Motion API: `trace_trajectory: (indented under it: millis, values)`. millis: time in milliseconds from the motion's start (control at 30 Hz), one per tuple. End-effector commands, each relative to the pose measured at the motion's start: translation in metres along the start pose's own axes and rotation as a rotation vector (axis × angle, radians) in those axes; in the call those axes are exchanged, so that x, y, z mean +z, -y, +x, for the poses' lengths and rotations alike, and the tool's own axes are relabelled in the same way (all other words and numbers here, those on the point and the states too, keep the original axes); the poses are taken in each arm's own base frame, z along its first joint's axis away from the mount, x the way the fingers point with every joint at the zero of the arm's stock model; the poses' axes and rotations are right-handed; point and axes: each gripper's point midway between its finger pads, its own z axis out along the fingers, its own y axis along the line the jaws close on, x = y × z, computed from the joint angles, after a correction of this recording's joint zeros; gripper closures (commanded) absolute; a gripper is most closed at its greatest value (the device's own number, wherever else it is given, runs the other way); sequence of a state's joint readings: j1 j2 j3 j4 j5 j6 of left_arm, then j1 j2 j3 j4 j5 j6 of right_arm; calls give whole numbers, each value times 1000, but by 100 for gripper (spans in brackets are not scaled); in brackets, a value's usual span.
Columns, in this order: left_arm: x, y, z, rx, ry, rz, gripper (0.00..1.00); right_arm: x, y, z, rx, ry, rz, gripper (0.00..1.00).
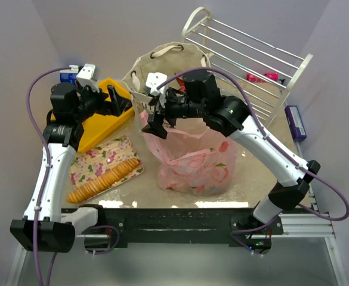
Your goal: Place the mixed food into the grocery bags and tie them
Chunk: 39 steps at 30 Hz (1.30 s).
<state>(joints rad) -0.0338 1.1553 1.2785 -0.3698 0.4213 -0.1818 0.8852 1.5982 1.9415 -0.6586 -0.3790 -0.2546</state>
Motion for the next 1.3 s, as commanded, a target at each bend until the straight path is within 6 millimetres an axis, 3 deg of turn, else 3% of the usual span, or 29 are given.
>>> trace_trajectory:
  millis: [0,133,267,633,700,800,833,933,1033,1267]
  values:
    - [-27,30,-26,85,150,114,0,-5,-7,-38,-193,109,-82,6]
    - [-34,35,-11,94,143,137,0,3,-8,-38,-234,112,-137,9]
    - [-41,38,-1,107,141,143,0,13,-4,-25,-233,93,-192,17]
    - [-61,24,-1,118,127,13,0,33,-3,2,-192,59,-286,34]
    - [-66,24,0,131,124,4,0,35,0,6,-184,56,-285,39]
    - [-71,24,2,147,121,-9,0,36,2,4,-161,73,-290,54]
    - [-72,25,3,154,120,-3,0,35,4,3,-159,74,-287,66]
    - [-77,33,2,183,134,37,0,32,6,4,-147,80,-290,90]
    - [-84,47,-2,228,166,100,0,29,7,4,-141,83,-282,99]
    - [-103,120,-5,300,264,541,0,6,22,-12,-81,88,-126,100]
